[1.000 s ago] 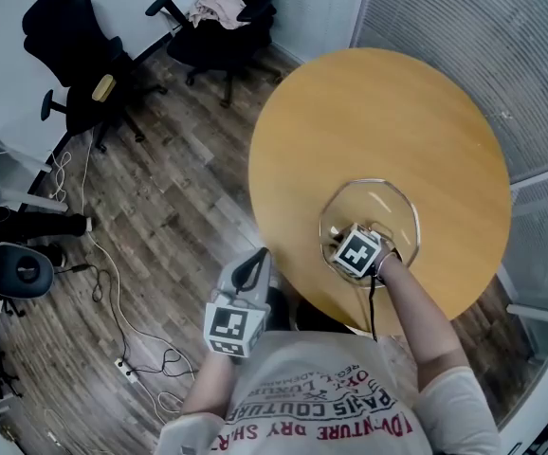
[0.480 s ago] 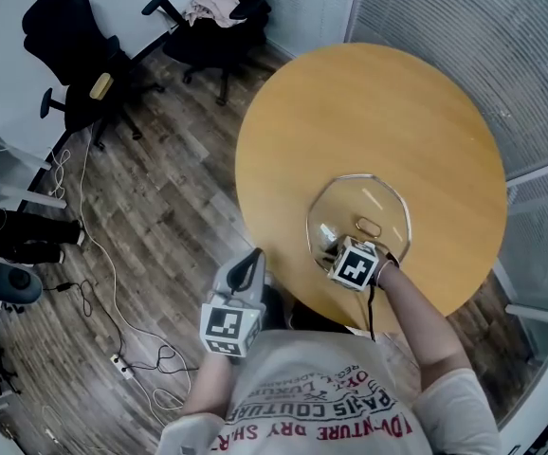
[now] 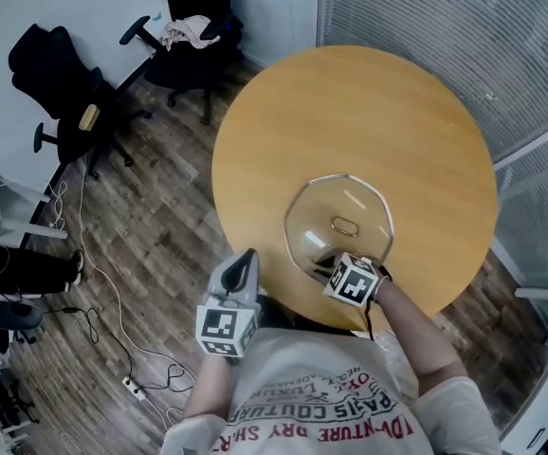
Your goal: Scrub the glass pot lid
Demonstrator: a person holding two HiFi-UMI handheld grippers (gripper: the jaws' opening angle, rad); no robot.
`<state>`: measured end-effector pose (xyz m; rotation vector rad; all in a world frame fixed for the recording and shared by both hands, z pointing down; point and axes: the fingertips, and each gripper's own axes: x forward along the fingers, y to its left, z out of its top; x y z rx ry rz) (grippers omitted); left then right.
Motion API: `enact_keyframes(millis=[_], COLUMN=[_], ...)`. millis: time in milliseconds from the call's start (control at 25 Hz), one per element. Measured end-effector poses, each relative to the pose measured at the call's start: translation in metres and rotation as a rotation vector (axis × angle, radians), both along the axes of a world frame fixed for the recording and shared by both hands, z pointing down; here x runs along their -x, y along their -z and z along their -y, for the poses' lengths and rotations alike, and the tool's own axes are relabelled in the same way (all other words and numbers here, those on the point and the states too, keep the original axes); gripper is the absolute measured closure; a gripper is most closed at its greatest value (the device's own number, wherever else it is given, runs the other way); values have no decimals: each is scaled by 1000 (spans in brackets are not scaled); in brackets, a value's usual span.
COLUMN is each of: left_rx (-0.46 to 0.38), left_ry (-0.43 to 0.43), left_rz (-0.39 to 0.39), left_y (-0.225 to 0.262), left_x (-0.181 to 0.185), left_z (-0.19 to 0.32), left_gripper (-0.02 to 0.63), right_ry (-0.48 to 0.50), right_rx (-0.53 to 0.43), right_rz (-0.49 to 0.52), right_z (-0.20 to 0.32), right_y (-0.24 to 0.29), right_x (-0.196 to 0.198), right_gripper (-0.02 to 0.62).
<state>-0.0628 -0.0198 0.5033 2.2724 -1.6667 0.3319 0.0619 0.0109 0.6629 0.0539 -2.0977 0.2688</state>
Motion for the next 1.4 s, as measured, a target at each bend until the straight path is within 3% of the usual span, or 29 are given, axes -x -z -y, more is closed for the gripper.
enact_keyframes(millis=[160,440,640,800,920,1120,1400], left_rx=[6,-25,-25,-6,12,43,70], left_ry=[-51,-211,-271,-287,-278,-260,-235], left_rz=[0,8,17,22,21,33,24], left_y=[-3,6,4,0,-5,-15,-29], left_x=[-13,-58,-63,-60,-53,-45,-46], left_z=[13,52,73,89,98,110,118], left_gripper=[597,598,597,597,597,597,597], right_ry=[-131,-361,-520,-536,-537,-445,-397], right_rx=[-60,-35,-41,-93,-93,-129,-56], right_rz=[60,-29,-115,-182,-160,-171,-131], right_z=[22,48,78,112,133,155,167], right_y=[22,16,7,6,8,-3,-10], right_x=[-17,-91,-129,-140,-132,-109,-101], right_gripper=[540,540,541,540,540,541,540])
